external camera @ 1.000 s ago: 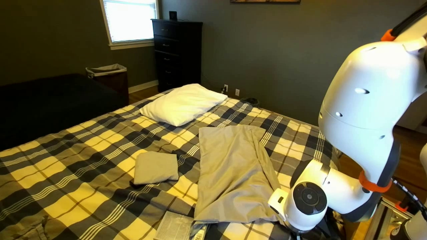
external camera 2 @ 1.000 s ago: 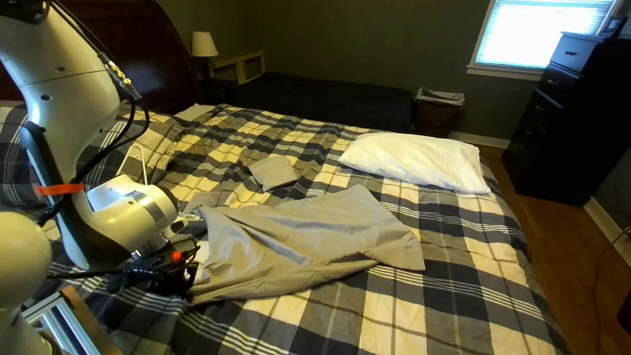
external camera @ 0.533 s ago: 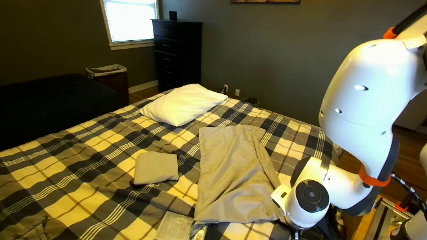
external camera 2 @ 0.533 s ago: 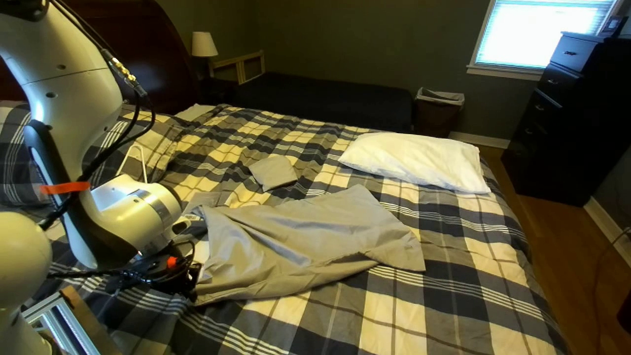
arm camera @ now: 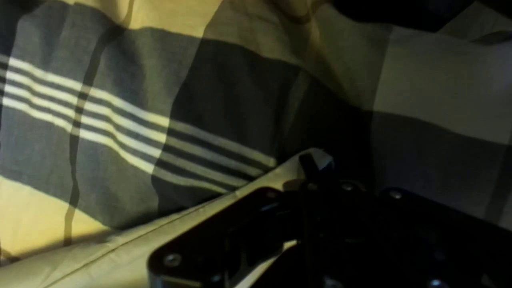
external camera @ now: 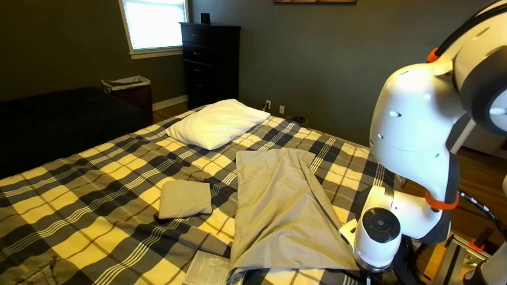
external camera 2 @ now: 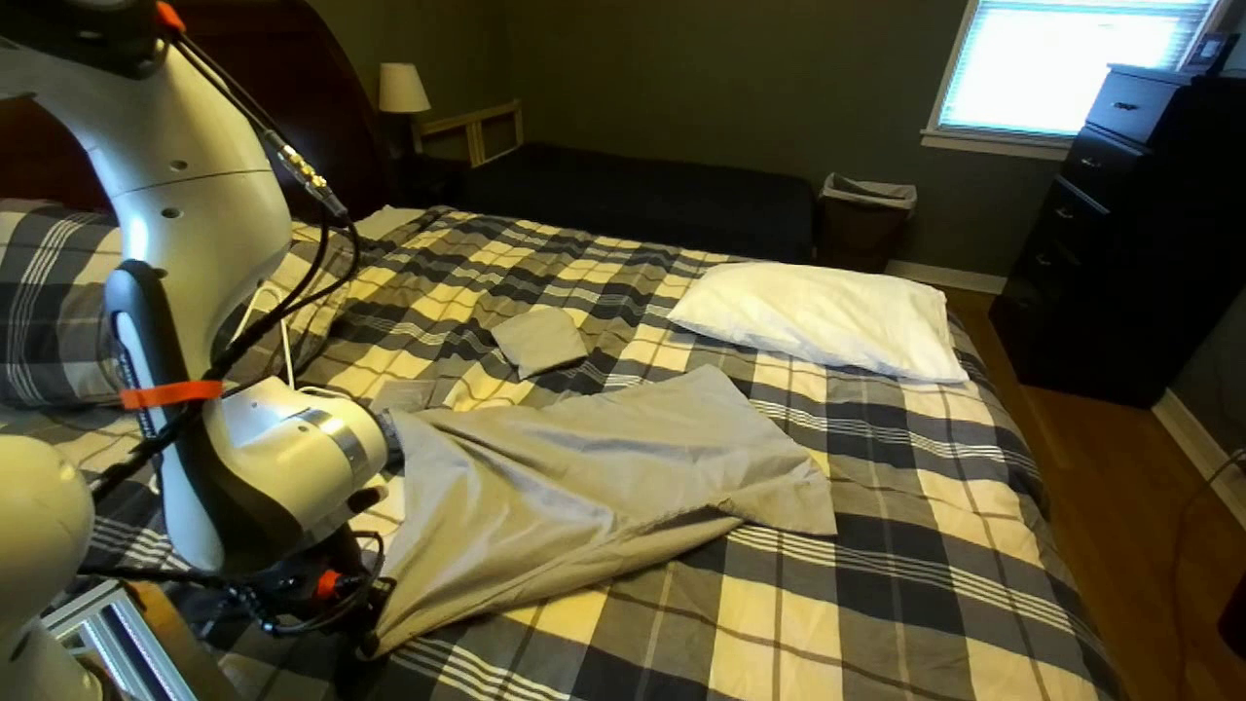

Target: Straighten the grey pillow case.

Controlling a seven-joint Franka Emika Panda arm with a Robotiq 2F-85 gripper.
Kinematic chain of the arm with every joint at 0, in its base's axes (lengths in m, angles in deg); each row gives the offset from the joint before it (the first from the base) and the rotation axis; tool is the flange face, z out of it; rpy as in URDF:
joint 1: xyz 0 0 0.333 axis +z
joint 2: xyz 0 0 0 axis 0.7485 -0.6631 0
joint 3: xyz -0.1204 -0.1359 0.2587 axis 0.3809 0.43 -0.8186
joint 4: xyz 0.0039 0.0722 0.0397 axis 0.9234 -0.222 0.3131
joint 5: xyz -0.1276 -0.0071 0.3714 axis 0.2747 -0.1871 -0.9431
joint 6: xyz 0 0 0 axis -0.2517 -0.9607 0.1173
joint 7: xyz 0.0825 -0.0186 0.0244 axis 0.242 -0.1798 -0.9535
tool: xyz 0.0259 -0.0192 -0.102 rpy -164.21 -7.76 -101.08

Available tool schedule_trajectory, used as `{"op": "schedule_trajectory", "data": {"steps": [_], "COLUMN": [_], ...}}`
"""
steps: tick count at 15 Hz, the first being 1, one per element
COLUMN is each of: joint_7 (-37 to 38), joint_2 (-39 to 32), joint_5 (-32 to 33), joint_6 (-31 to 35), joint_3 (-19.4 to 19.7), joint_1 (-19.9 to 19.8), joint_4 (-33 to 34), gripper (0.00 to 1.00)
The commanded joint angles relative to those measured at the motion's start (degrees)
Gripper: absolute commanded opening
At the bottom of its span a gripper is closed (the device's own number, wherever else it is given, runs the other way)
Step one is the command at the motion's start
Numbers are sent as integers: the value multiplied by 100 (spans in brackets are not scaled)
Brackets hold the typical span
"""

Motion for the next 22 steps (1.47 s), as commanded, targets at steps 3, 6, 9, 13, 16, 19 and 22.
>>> {"op": "schedule_trajectory", "data": {"steps": [3, 6, 9, 13, 16, 19, 22], "joint_7": [2363, 3393, 4144, 5519, 6761, 7807, 7876], "joint_2": [-167, -203, -157, 48, 301, 638, 869], "joint_5": [1626, 2532, 3325, 4353, 5147, 5760, 5527], "joint_6": [427, 581, 742, 569, 414, 140, 47], "joint_3": [214, 219, 138, 90, 232, 663, 1377], "joint_1": [-274, -435, -674, -988, -1139, -963, -713], "joint_4": [5, 12, 10, 8, 51, -42, -47], "gripper": [0, 0, 27, 56, 78, 100, 100]}}
